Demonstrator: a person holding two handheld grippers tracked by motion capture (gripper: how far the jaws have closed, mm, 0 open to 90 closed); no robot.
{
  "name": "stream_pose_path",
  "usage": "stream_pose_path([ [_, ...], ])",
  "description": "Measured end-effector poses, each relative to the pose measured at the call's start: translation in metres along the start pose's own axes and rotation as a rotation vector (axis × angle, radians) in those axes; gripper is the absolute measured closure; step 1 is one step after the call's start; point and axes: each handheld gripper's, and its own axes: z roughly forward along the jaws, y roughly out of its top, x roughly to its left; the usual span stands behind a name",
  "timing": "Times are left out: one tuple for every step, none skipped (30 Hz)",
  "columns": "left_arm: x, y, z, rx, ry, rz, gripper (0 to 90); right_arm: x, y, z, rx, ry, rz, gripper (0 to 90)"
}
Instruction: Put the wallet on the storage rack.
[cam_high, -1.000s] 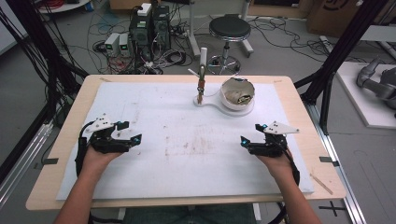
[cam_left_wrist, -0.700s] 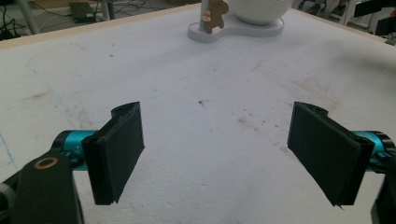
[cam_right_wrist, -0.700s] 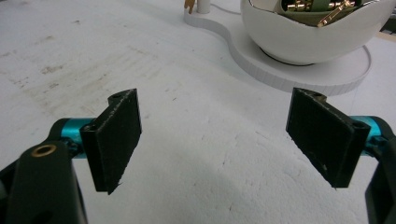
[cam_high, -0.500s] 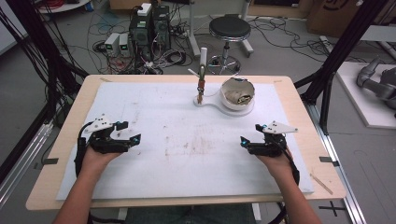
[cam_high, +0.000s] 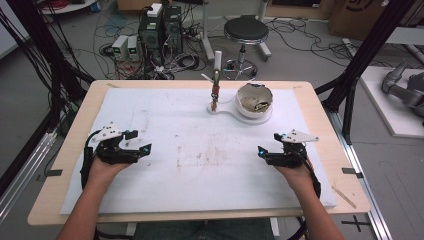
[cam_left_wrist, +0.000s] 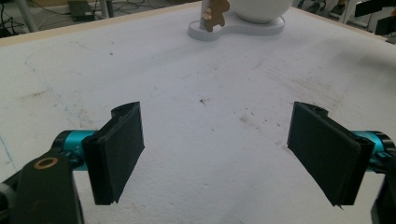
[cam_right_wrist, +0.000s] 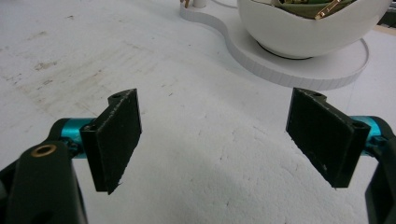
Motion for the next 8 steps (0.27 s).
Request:
stream_pose_path([
  [0.0004,0.0001,0.0001,0.003,0.0,0.0,18.5,-0.0002,-0.0002,0.0001,0.001,0.001,0.001,18.5],
  [0.0007,0.0003,0.0004,0.004,0.001,0.001,18.5,-0.0005,-0.0004,0.0001,0.003,0.0,-0.001,18.6],
  [0.0005,0.0005,0.0005,0.004,0.0,0.0,18.5,-0.0004,-0.0006,0.0,0.003,-0.001,0.0,18.5],
  [0.0004,0.0006,0.0007,0.004,-0.002,0.002,18.5,-0.0004,-0.0009,-0.0003,0.004,-0.002,0.001,18.5],
  [0.0,0.0007,0.0009,0.004,-0.003,0.003,18.5,-0.0008,-0.0011,-0.0009,0.004,-0.003,-0.003,18.5],
  [-0.0002,0.001,0.0009,0.005,-0.003,0.005,18.5,-0.0007,-0.0012,-0.0013,0.001,-0.005,0.001,18.5],
  [-0.0005,0.0013,0.0011,0.003,-0.003,0.005,18.5,-0.0007,-0.0012,-0.0019,0.004,-0.006,0.004,18.5],
  [-0.0009,0.0015,0.0012,0.001,-0.002,0.002,18.5,-0.0008,-0.0012,-0.0021,0.0,-0.008,0.005,18.6],
])
